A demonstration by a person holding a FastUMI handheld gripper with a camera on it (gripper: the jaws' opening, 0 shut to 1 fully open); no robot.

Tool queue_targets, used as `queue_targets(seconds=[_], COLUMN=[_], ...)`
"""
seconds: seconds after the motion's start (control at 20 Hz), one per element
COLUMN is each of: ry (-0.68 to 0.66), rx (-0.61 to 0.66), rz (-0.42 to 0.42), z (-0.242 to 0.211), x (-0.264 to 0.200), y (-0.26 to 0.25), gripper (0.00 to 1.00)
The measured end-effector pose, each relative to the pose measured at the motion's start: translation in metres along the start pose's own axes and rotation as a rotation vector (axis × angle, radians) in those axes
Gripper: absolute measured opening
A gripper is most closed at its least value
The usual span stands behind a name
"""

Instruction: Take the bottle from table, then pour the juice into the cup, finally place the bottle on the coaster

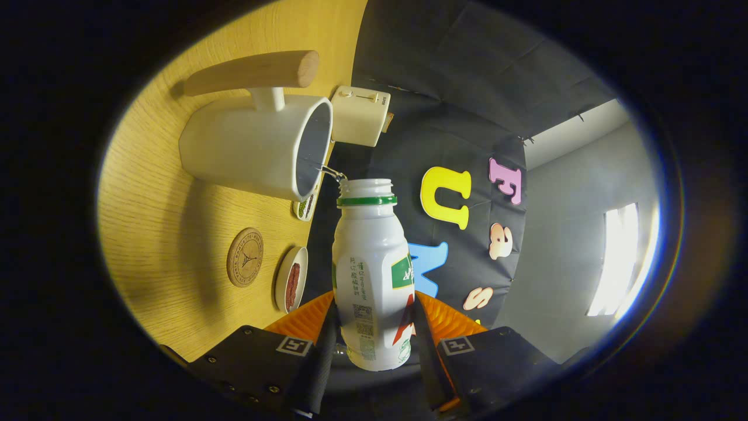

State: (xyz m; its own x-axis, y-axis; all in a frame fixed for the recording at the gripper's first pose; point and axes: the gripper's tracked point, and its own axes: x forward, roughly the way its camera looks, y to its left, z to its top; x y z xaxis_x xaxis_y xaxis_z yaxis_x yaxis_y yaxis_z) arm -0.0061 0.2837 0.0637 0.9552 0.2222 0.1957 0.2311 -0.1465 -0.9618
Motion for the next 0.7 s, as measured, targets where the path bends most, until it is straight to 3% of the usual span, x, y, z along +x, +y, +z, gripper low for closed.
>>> queue_targets(seconds=[0.7], ry=[-0.008], rx=[-0.038], rz=[-0.012], z=[-0.0005], x=[-0.0001], y=[0.0010], gripper=[0.65])
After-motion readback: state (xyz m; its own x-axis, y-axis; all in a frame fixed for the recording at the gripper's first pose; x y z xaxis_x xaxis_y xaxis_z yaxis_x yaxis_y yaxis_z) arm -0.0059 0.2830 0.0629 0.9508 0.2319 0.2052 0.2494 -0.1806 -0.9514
